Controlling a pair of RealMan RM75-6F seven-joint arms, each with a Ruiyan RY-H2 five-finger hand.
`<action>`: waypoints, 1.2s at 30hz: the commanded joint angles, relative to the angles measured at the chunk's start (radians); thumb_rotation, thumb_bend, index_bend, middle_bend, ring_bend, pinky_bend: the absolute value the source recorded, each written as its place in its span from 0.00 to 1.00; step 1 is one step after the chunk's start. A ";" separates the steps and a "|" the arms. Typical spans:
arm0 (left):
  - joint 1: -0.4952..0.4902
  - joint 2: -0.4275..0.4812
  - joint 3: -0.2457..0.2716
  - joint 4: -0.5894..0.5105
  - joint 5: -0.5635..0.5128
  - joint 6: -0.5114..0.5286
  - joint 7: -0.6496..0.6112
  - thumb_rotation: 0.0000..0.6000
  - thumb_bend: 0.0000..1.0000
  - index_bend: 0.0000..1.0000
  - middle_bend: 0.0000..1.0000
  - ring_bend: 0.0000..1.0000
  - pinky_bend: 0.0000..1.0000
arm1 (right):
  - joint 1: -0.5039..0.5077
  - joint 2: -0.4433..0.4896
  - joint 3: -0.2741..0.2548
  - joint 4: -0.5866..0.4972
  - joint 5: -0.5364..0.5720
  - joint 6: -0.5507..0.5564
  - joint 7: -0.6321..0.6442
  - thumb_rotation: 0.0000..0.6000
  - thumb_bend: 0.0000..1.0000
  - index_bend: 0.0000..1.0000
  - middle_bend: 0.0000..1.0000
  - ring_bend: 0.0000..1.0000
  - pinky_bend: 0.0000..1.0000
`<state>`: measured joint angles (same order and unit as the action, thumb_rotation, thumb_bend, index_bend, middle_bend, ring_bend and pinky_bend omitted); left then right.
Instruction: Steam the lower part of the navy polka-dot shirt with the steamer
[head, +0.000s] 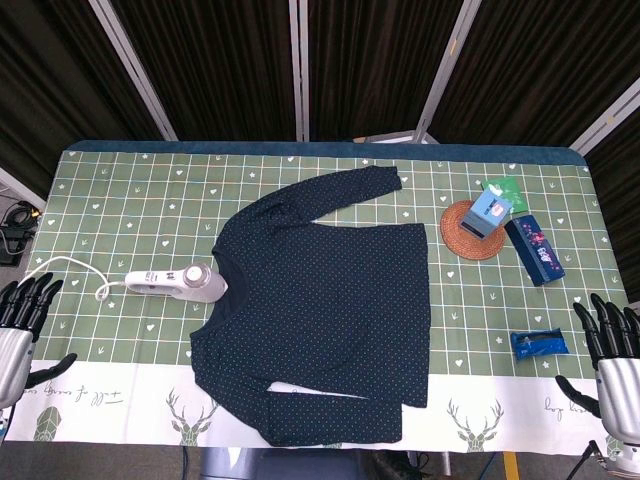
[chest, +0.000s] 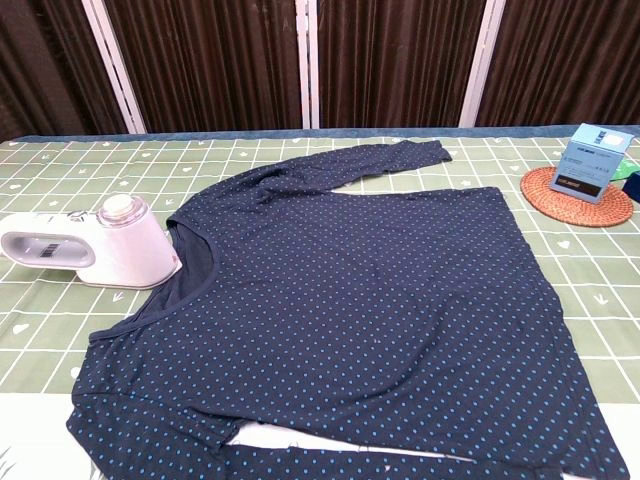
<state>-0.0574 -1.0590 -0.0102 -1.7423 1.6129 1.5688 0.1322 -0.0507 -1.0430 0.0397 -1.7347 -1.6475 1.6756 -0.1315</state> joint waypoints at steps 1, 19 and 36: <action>-0.001 0.001 0.000 0.001 -0.002 -0.004 -0.002 1.00 0.00 0.00 0.00 0.00 0.00 | 0.000 0.001 -0.001 0.000 0.000 -0.003 0.004 1.00 0.00 0.00 0.00 0.00 0.00; -0.211 -0.093 -0.098 0.094 -0.187 -0.337 -0.006 1.00 0.23 0.00 0.00 0.00 0.00 | 0.023 0.005 0.013 0.011 0.049 -0.056 0.039 1.00 0.00 0.00 0.00 0.00 0.00; -0.408 -0.358 -0.145 0.393 -0.308 -0.578 0.045 1.00 0.37 0.00 0.00 0.00 0.00 | 0.042 -0.007 0.034 0.031 0.123 -0.104 0.033 1.00 0.00 0.00 0.00 0.00 0.00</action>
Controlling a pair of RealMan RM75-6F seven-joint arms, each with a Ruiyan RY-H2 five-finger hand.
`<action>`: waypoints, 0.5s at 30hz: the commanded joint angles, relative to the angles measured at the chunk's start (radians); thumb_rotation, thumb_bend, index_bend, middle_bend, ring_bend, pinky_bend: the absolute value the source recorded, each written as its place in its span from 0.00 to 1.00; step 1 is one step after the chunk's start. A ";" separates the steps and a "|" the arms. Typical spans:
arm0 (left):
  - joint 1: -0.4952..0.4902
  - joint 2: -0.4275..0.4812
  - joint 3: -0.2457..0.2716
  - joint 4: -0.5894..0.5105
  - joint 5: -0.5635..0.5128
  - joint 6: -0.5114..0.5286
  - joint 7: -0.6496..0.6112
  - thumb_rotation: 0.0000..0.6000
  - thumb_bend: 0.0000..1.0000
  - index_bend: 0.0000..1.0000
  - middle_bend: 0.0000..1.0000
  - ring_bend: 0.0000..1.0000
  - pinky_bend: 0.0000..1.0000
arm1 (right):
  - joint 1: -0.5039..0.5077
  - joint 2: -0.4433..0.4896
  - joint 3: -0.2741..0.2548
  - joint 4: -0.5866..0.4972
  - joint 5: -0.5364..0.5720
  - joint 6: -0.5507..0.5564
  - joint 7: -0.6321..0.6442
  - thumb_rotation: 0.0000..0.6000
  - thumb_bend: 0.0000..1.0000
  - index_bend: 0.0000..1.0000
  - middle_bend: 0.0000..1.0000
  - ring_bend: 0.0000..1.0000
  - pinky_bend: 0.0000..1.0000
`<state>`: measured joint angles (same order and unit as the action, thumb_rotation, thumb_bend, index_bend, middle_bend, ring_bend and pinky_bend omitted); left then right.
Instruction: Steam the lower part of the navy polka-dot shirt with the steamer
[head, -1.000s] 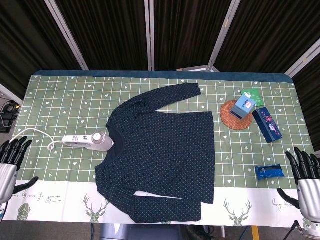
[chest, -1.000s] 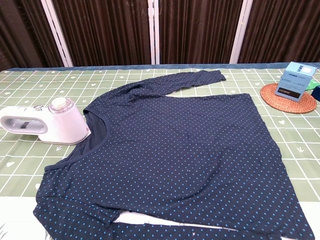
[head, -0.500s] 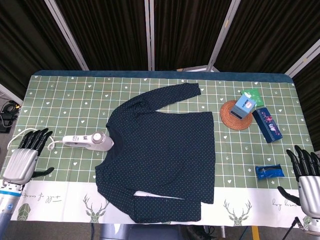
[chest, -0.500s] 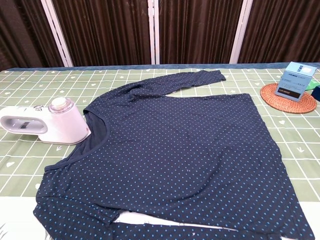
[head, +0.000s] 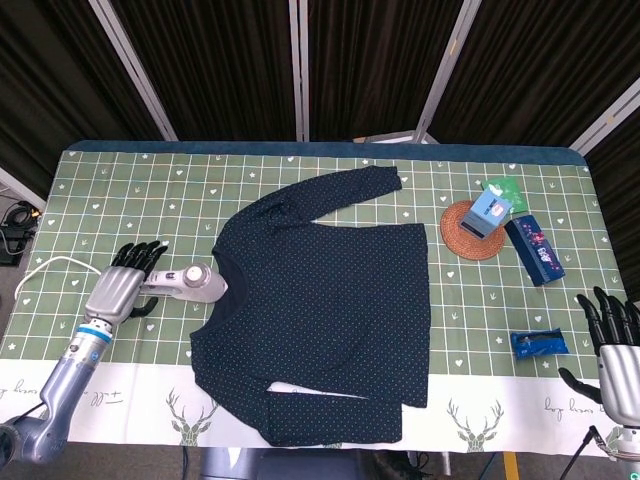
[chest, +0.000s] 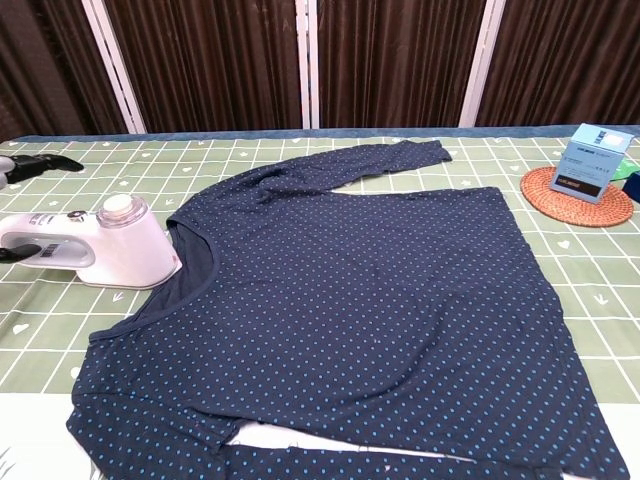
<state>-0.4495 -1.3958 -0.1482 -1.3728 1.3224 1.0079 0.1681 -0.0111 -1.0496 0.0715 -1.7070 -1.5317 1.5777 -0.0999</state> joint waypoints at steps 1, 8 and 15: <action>-0.022 -0.030 -0.009 0.034 -0.024 -0.022 0.010 1.00 0.37 0.00 0.00 0.00 0.00 | 0.004 -0.001 0.003 0.005 0.011 -0.010 0.001 1.00 0.00 0.00 0.00 0.00 0.00; -0.068 -0.087 -0.029 0.117 -0.066 -0.069 0.017 1.00 0.37 0.00 0.00 0.00 0.00 | 0.013 -0.005 0.009 0.013 0.035 -0.032 0.003 1.00 0.00 0.00 0.00 0.00 0.00; -0.111 -0.132 -0.044 0.182 -0.112 -0.111 0.025 1.00 0.37 0.00 0.00 0.00 0.00 | 0.020 -0.008 0.012 0.018 0.052 -0.047 0.005 1.00 0.00 0.00 0.00 0.00 0.00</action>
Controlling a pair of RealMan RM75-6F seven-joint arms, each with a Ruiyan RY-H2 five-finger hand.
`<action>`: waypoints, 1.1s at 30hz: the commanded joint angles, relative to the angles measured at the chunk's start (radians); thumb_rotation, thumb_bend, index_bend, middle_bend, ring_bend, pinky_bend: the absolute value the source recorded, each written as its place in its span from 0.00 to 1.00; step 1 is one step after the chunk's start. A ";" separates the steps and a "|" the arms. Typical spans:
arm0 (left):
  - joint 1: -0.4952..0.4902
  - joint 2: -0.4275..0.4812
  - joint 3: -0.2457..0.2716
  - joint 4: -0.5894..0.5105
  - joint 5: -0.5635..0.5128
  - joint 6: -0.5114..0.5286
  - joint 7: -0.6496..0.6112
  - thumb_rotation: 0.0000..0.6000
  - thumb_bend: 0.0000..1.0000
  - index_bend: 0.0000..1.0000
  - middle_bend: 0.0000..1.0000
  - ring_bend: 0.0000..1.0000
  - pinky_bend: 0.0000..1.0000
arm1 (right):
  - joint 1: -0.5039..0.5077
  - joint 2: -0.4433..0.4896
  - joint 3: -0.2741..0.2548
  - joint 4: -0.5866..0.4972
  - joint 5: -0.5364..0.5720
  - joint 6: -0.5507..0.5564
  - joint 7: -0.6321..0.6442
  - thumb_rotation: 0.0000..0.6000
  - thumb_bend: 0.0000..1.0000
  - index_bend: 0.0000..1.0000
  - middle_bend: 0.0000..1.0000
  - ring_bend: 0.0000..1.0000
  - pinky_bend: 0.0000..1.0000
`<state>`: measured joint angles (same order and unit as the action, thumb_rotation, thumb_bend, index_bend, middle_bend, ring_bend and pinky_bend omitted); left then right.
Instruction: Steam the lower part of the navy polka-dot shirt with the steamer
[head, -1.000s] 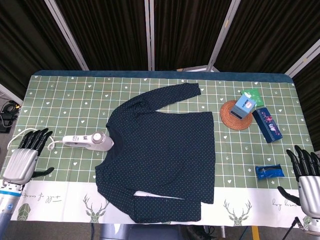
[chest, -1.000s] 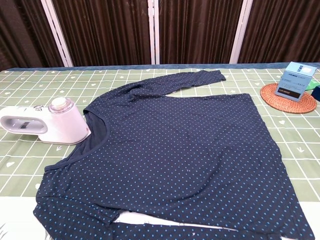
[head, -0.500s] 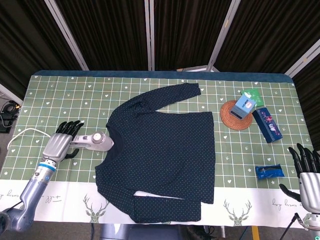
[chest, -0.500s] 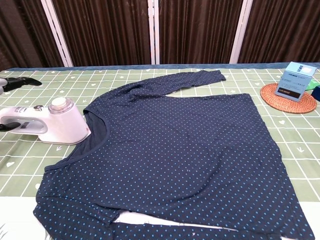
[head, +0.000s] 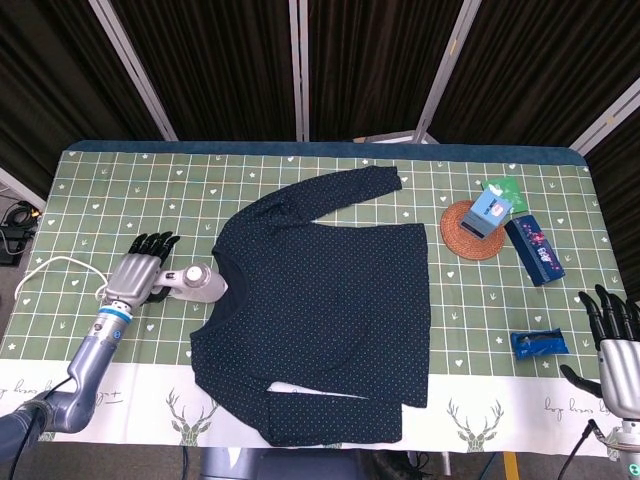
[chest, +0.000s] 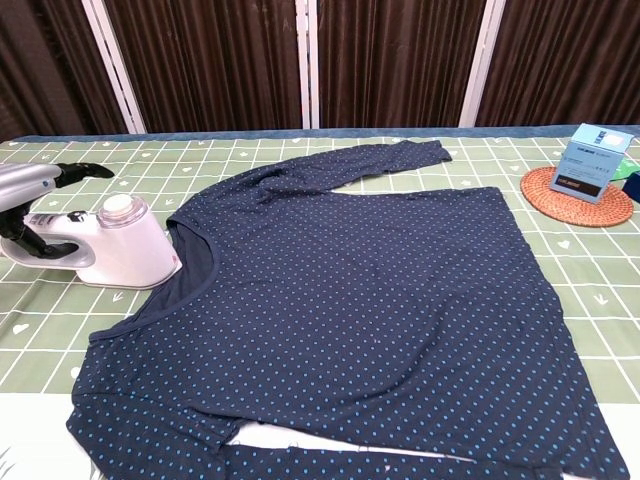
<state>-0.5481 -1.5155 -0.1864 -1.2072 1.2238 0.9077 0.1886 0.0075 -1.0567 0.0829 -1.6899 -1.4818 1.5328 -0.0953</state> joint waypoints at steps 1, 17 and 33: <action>-0.018 -0.018 -0.008 0.025 -0.020 -0.015 0.007 1.00 0.37 0.00 0.00 0.00 0.00 | 0.002 -0.001 0.001 0.002 0.004 -0.003 0.000 1.00 0.00 0.00 0.00 0.00 0.00; -0.029 -0.065 0.017 0.124 0.034 0.063 -0.029 1.00 0.46 0.84 0.80 0.72 0.96 | 0.007 -0.005 -0.002 0.003 0.011 -0.012 -0.004 1.00 0.00 0.00 0.00 0.00 0.00; -0.060 0.024 0.035 -0.002 0.204 0.147 -0.252 1.00 0.56 0.94 0.86 0.78 1.00 | 0.008 -0.005 -0.003 -0.002 0.012 -0.010 -0.003 1.00 0.00 0.00 0.00 0.00 0.00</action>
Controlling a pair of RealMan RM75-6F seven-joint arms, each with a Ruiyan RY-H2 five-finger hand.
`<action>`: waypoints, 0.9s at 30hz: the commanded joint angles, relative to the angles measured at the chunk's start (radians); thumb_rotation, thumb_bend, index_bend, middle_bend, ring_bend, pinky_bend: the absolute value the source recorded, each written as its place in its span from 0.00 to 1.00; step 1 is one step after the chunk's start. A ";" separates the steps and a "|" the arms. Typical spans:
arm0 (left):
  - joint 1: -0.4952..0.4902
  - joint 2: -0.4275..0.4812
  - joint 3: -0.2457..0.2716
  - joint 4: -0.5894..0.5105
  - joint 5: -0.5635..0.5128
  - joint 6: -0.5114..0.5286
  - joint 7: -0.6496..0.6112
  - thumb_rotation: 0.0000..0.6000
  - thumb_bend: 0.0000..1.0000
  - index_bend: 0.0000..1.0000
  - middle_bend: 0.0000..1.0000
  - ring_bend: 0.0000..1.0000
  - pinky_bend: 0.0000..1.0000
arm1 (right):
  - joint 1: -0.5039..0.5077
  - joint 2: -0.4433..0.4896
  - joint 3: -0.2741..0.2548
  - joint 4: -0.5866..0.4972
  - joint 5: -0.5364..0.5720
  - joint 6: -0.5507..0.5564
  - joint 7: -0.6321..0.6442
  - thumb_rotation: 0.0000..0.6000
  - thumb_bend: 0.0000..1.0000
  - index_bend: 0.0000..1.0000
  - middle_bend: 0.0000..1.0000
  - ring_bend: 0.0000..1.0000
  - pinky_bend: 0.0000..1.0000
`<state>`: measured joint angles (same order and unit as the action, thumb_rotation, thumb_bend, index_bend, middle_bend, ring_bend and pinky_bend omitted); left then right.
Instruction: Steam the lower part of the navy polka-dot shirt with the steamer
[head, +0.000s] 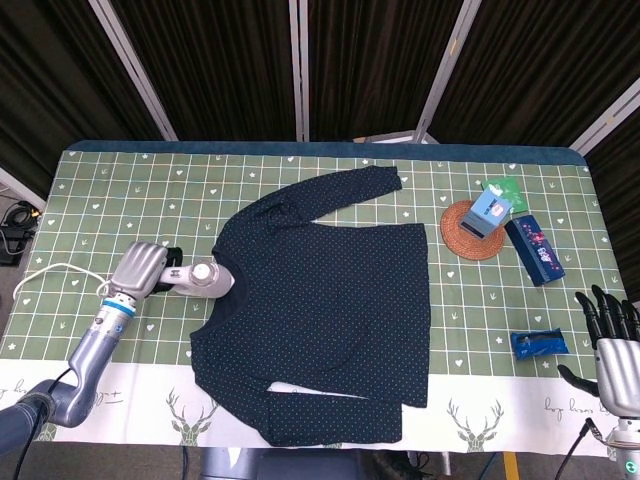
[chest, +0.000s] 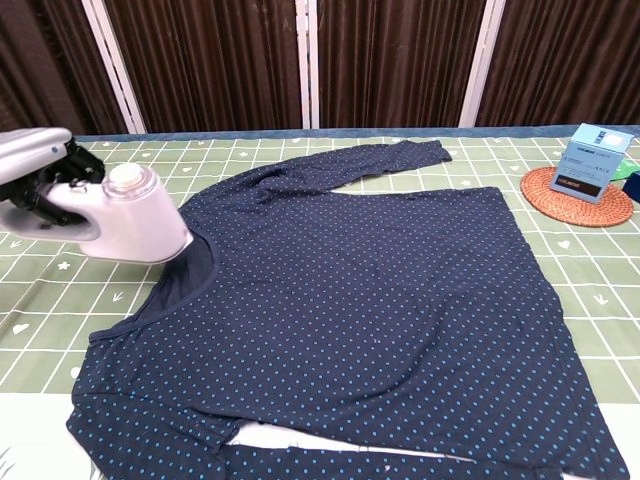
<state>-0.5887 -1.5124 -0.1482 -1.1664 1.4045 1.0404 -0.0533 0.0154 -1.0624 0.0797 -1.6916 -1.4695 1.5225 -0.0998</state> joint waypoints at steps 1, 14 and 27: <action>-0.027 0.024 -0.006 -0.057 0.025 0.011 -0.003 1.00 0.56 0.94 0.86 0.78 1.00 | 0.000 0.001 0.001 -0.001 0.000 0.001 0.003 1.00 0.00 0.00 0.00 0.00 0.00; -0.171 -0.103 -0.042 -0.048 -0.015 -0.111 0.178 1.00 0.58 0.94 0.86 0.78 1.00 | 0.002 0.008 0.006 0.008 0.016 -0.006 0.029 1.00 0.00 0.00 0.00 0.00 0.00; -0.226 -0.304 -0.032 0.149 -0.033 -0.122 0.181 1.00 0.57 0.94 0.86 0.78 1.00 | 0.011 0.008 0.008 0.020 0.035 -0.032 0.053 1.00 0.00 0.00 0.00 0.00 0.00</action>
<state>-0.8124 -1.8132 -0.1825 -1.0201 1.3715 0.9178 0.1311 0.0270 -1.0545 0.0879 -1.6717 -1.4354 1.4907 -0.0471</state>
